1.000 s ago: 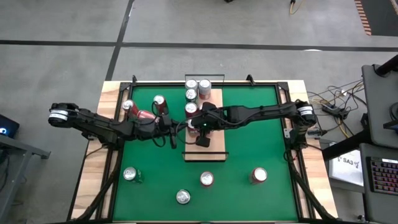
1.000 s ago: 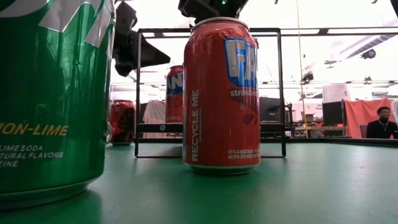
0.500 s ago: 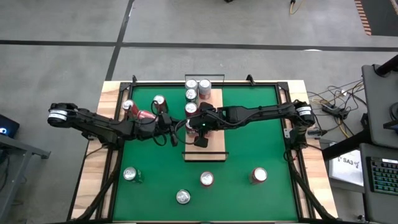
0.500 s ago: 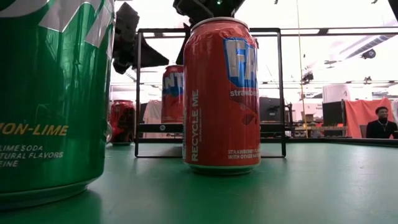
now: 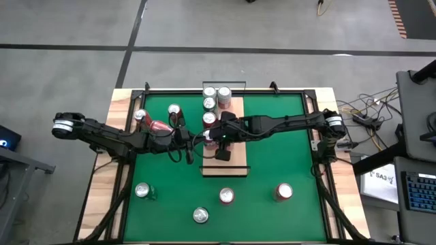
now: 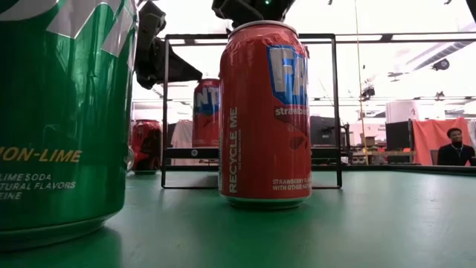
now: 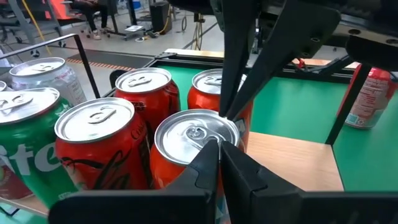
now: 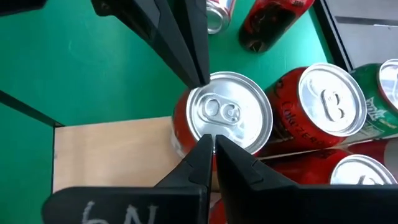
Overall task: Place canned beverage on shelf
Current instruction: Put the orange soda can on the shelf and aligned with the other orange soda can
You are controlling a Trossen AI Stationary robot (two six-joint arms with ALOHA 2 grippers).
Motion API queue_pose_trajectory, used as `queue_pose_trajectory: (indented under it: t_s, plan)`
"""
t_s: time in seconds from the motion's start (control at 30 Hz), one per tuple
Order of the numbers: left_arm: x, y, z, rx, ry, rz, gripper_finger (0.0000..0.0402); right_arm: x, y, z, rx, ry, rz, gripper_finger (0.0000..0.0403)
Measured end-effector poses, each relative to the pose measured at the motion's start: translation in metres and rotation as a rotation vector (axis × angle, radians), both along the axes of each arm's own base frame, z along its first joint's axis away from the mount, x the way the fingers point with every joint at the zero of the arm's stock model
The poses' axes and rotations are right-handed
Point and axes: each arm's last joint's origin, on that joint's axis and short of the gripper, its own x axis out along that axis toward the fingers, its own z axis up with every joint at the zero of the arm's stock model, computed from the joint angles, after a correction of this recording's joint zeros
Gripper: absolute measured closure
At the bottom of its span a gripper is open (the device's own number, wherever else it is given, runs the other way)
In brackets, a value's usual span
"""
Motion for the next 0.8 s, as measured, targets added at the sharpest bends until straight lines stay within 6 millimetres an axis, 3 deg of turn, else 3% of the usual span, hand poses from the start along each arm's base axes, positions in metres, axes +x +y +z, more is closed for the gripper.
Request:
queue_pose_trajectory:
  t_s: [0.8]
  plan:
    - [-0.0014,0.0028,-0.0011,0.076,0.027,0.08,0.0402,0.0061,0.0021,0.0002,0.064,-0.057,0.018,0.039]
